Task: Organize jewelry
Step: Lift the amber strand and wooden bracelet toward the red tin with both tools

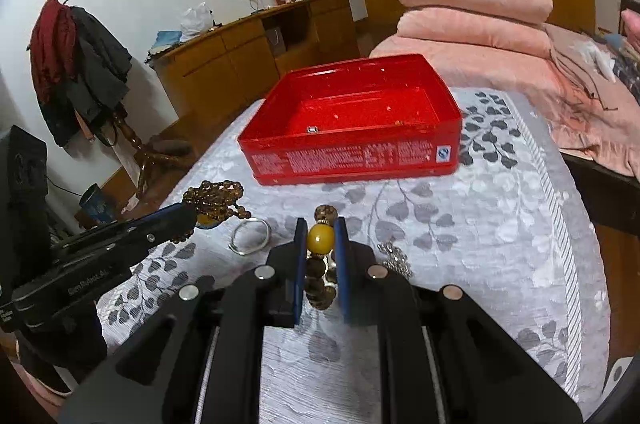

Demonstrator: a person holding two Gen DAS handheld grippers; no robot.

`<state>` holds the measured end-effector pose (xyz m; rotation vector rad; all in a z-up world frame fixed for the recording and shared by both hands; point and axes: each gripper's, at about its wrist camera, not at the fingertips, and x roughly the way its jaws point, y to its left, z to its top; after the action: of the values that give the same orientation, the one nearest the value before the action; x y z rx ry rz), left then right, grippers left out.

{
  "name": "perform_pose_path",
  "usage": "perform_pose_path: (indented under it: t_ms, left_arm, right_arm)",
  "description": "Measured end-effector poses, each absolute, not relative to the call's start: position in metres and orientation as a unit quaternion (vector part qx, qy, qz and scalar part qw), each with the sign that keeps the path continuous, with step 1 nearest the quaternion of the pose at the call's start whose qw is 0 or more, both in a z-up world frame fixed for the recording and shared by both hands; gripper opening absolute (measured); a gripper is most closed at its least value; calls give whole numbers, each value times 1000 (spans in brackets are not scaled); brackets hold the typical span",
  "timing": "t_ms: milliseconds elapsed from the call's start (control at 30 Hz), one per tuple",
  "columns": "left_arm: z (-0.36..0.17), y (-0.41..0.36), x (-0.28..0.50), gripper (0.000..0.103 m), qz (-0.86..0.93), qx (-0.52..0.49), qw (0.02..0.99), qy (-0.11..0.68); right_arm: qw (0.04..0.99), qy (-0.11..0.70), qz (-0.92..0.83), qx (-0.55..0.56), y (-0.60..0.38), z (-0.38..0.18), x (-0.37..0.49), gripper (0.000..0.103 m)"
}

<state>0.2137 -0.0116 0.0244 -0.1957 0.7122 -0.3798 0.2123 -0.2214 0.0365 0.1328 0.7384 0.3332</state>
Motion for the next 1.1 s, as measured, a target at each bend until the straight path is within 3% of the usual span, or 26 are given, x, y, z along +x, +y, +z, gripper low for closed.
perform_pose_path:
  t_ms: [467, 1100]
  left_arm:
    - [30, 5, 226, 13, -203, -137, 904, 351]
    - [31, -15, 245, 13, -171, -96, 915, 352]
  right_arm:
    - [917, 352, 170, 80, -221, 48, 222, 12]
    - [916, 359, 160, 80, -227, 46, 233, 12]
